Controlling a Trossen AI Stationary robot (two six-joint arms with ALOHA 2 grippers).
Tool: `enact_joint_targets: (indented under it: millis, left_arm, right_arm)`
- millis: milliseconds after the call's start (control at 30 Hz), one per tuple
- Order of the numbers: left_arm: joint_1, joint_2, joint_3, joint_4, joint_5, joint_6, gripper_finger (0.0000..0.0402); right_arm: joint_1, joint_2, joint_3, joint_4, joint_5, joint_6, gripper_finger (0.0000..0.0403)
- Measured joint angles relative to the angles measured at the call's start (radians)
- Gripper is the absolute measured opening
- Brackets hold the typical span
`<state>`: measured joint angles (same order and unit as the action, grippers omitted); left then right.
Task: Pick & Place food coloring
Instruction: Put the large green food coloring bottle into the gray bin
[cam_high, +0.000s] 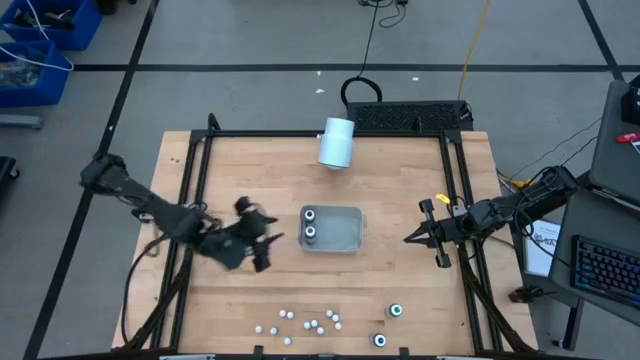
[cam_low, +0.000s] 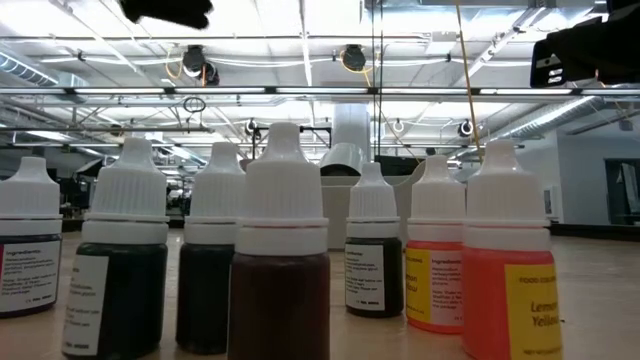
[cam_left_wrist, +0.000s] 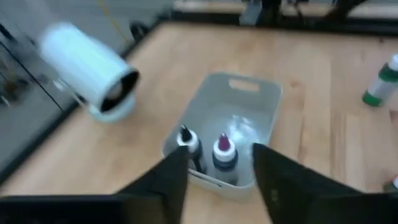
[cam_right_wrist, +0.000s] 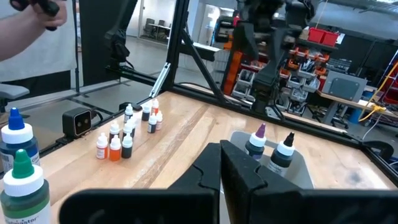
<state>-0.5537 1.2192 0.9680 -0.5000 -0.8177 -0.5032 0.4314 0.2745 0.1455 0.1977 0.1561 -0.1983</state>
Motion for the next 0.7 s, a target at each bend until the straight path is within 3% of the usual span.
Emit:
enact_joint_targets:
  millis: [67,167,267,333,500,600,700]
  left_arm:
    - [-0.050,-0.026,-0.080,0.133,-0.051,0.095,0.0103]
    - [-0.059,-0.045,-0.256,0.453,0.009,0.308,0.0027]
    - [0.021,-0.063,-0.421,0.775,0.175,0.435,0.0011]
    - [0.120,-0.088,-0.488,0.897,0.317,0.468,0.0010]
    - [0.363,-0.177,-0.529,0.921,0.609,0.499,0.0005]
    - [0.407,-0.255,-0.555,0.923,0.686,0.622,0.0003]
    - [0.425,-0.361,-0.596,0.923,0.687,0.698,0.0003]
  right_arm:
    - [0.000,0.000,0.000,0.003,0.002,-0.011,0.0000]
    - [0.000,0.003,0.000,0.021,0.003,-0.031,0.0000]
    - [0.000,0.012,0.000,0.023,0.003,-0.023,0.0000]
    - [0.000,0.021,0.000,0.022,0.003,-0.010,0.0000]
    - [0.000,0.053,0.000,0.023,0.005,0.006,0.0000]
    - [0.000,0.065,0.000,0.028,0.040,0.009,0.0000]
    - [0.000,0.071,0.000,0.040,0.129,0.038,0.0000]
